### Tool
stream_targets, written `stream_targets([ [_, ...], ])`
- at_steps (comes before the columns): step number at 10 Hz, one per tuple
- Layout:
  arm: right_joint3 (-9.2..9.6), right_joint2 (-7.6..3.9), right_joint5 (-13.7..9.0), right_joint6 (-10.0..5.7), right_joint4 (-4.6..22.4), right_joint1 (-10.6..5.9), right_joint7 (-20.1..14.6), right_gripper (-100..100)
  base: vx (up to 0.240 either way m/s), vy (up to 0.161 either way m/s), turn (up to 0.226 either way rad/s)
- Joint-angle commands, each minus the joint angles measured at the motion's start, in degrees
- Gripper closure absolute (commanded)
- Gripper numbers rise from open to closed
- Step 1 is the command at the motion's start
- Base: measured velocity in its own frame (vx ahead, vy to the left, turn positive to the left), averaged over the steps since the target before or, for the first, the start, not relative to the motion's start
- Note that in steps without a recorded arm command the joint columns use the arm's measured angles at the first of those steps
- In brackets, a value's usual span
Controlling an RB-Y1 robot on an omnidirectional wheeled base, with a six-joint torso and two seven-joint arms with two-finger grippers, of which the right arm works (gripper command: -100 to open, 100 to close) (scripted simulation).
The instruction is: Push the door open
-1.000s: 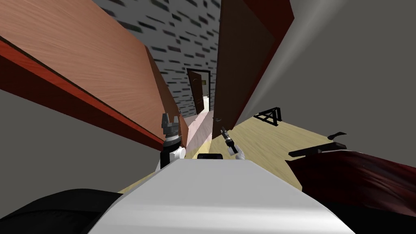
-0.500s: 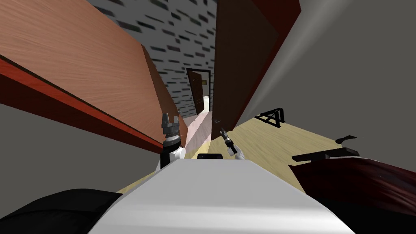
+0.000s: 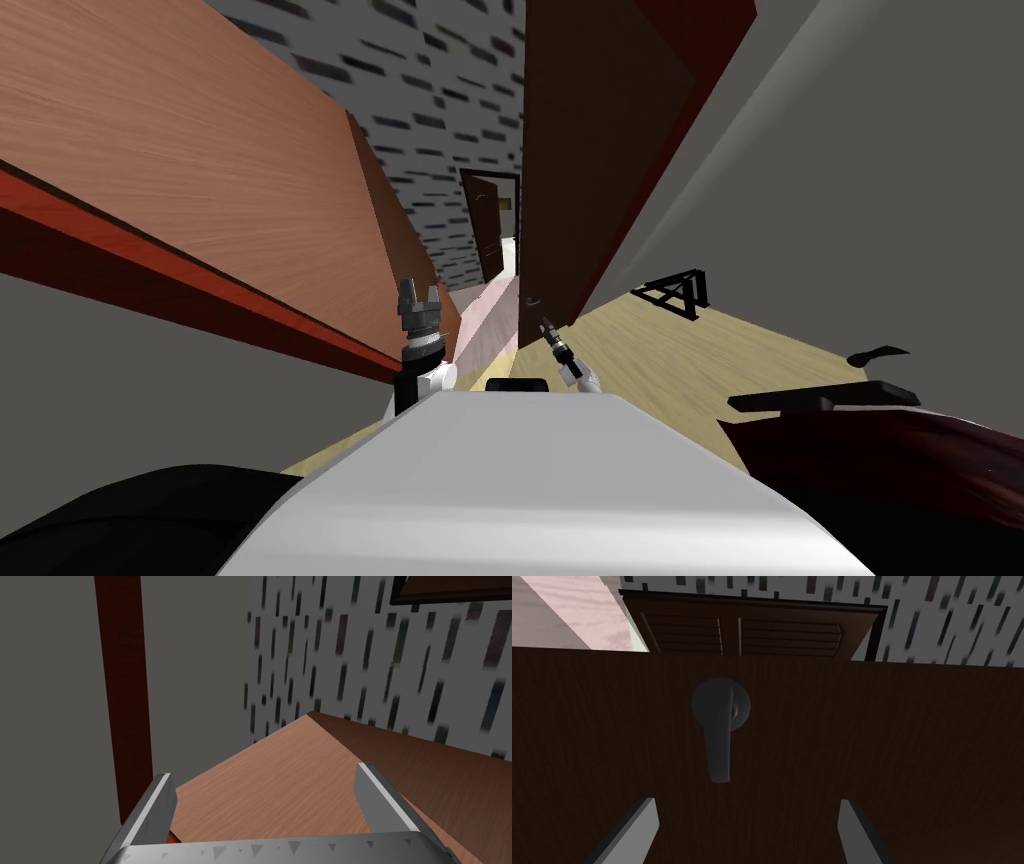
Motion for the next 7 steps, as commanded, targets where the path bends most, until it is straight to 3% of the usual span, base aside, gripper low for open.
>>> stream_targets([
  [1,0.16,-0.11,0.45,-0.26,1.71,-0.72,-0.69,-100,0.097,-0.121,0.041],
  [6,0.6,-0.16,1.8,-1.51,7.2,-2.84,-2.17,-100,0.076,-0.092,0.037],
  [7,0.54,-0.11,1.65,-1.36,6.7,-2.67,-1.95,-100,0.026,-0.034,0.01],
])
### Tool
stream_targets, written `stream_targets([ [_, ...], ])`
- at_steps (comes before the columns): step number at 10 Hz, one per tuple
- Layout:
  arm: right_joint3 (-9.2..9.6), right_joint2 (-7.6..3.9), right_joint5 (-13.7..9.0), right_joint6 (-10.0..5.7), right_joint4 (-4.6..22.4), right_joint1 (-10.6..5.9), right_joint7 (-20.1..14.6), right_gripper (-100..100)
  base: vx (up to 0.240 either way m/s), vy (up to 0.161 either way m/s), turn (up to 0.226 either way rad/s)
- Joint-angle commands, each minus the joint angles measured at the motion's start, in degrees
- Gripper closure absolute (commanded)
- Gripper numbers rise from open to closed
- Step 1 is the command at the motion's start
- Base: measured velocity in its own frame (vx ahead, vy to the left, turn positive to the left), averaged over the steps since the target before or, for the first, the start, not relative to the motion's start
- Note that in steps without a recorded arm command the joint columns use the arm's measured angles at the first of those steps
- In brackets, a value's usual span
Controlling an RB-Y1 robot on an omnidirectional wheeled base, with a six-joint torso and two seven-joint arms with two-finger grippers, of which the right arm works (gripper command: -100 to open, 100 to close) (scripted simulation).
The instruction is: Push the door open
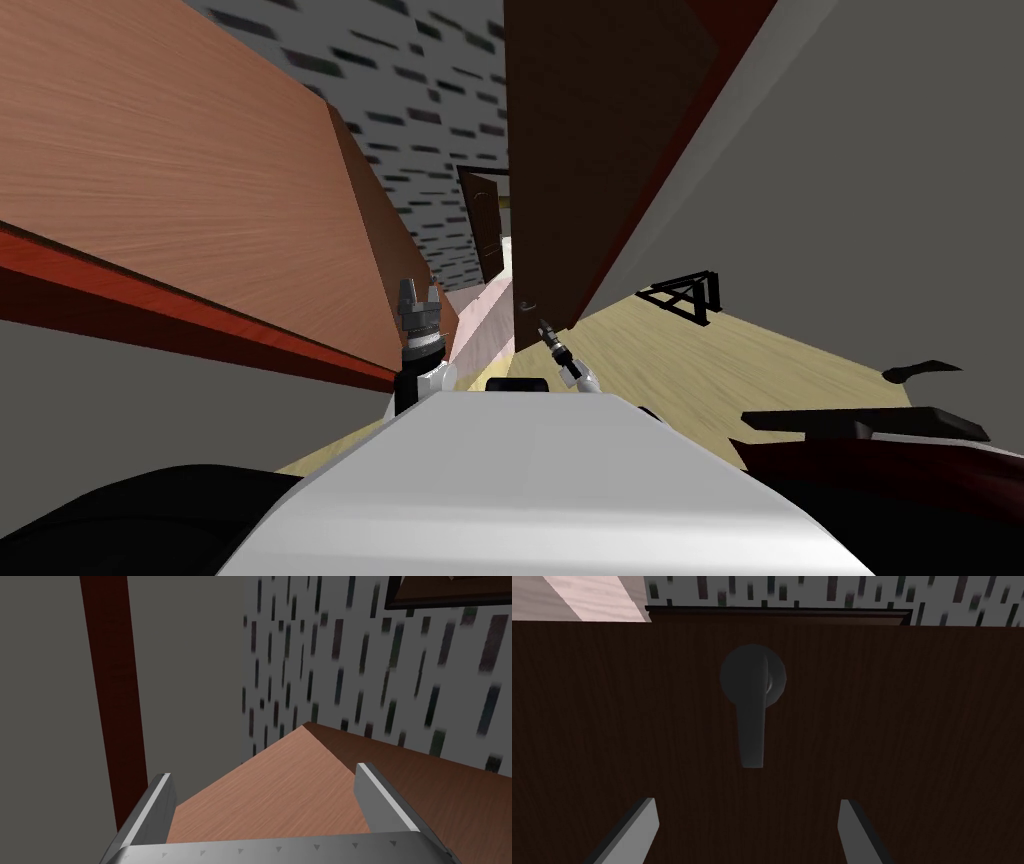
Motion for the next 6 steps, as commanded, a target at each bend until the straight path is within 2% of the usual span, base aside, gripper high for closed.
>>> stream_targets([
  [1,-0.16,0.33,-0.25,0.11,0.2,-0.06,0.47,-100,0.11,0.026,0.036],
  [6,-0.63,1.34,-1.02,0.44,0.82,-0.26,1.9,-100,0.199,0.06,0.038],
])
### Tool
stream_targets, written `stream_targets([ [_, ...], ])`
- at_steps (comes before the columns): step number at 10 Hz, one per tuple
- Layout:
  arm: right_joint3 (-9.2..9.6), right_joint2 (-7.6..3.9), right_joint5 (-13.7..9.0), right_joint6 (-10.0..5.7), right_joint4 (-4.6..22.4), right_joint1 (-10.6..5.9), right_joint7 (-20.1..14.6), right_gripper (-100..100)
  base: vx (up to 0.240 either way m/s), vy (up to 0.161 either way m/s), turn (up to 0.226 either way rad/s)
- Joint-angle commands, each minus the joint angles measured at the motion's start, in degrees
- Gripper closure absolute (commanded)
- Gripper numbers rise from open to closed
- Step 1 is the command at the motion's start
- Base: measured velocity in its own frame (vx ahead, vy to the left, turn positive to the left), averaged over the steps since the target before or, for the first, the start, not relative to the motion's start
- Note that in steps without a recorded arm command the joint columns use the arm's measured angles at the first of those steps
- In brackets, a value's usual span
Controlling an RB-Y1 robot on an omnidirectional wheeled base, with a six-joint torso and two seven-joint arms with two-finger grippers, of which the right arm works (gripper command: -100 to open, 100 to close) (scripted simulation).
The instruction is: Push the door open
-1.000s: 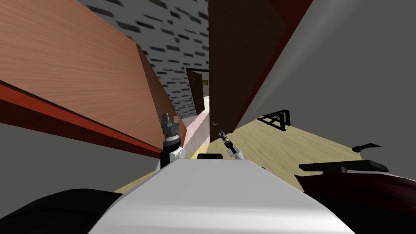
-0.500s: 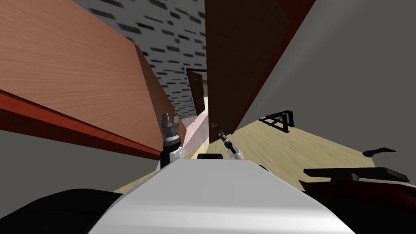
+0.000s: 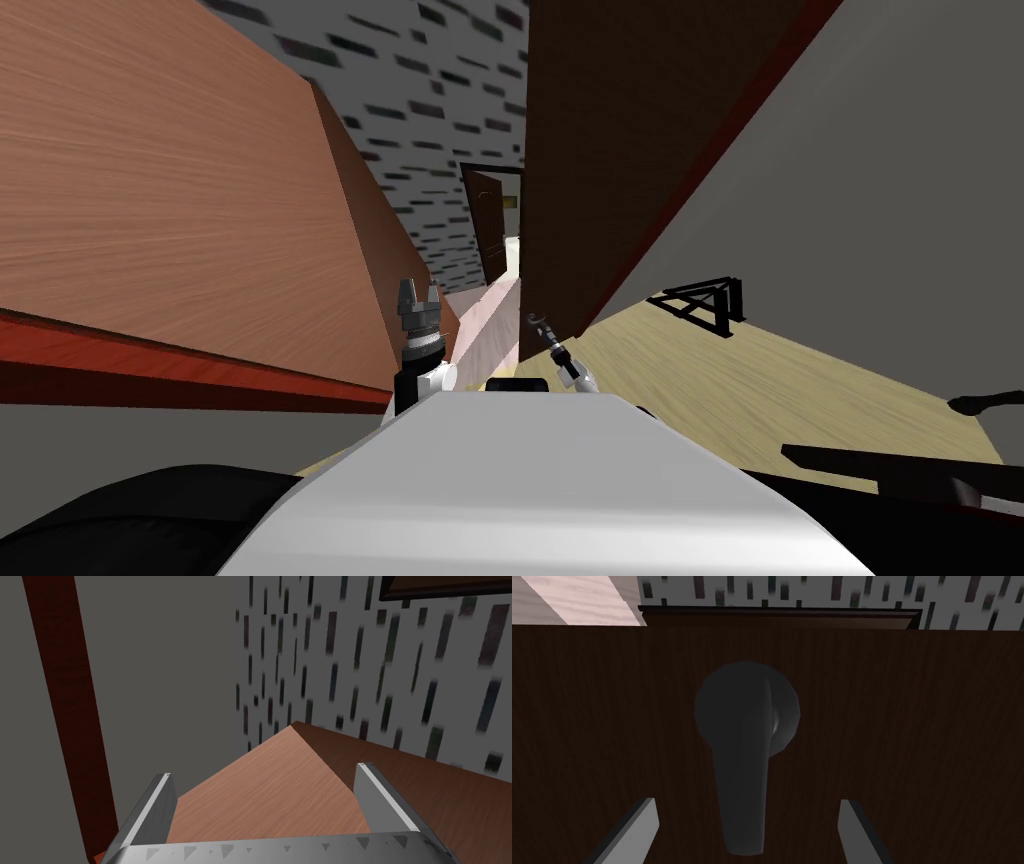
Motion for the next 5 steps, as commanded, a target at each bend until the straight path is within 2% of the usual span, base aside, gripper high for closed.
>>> stream_targets([
  [1,-0.14,0.3,-0.25,0.14,0.15,-0.03,0.46,-100,0.214,0.066,0.039],
  [2,-0.23,0.48,-0.38,0.2,0.26,-0.07,0.72,-100,0.186,0.056,0.033],
  [3,-0.18,0.38,-0.3,0.14,0.25,-0.09,0.55,-100,0.076,0.025,0.004],
  [4,-0.18,0.38,-0.3,0.14,0.25,-0.09,0.55,100,-0.008,-0.003,-0.004],
  [5,-0.18,0.38,-0.3,0.14,0.25,-0.09,0.55,100,-0.024,-0.01,0.008],
])
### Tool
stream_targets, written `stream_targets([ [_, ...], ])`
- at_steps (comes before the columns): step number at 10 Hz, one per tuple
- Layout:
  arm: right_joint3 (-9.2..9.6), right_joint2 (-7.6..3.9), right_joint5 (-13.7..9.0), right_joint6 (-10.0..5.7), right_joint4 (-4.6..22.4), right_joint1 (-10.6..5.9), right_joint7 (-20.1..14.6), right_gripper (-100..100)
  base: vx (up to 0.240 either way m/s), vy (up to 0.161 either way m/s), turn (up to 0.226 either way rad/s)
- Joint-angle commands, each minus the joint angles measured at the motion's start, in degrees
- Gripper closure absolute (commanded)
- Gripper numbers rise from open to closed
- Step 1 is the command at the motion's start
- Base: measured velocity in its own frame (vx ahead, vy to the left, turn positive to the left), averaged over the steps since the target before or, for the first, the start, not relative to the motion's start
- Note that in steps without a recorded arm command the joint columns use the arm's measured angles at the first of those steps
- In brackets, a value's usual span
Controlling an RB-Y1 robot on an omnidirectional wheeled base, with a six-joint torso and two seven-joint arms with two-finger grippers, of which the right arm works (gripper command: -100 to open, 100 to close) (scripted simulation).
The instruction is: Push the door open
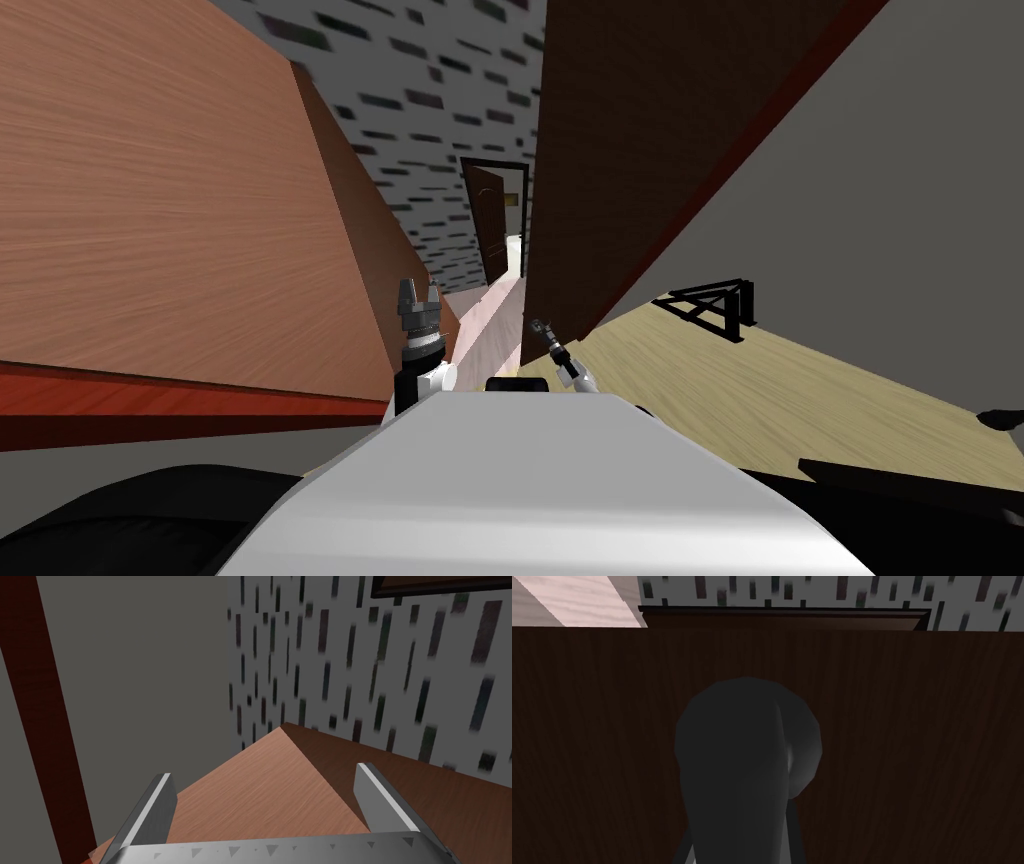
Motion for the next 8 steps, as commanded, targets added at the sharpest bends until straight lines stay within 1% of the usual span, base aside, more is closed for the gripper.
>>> stream_targets([
  [1,0.06,0.0,0.04,-0.02,0.08,0.17,-0.01,100,-0.013,-0.008,0.018],
  [4,0.06,0.0,0.04,-0.02,0.08,0.17,-0.01,100,0.0,0.0,0.0],
  [5,-0.66,0.03,-0.53,0.3,0.05,-0.1,0.53,100,0.105,0.067,-0.036],
  [8,-1.75,0.05,-1.4,0.6,0.15,-0.13,1.34,100,0.135,0.085,-0.033],
])
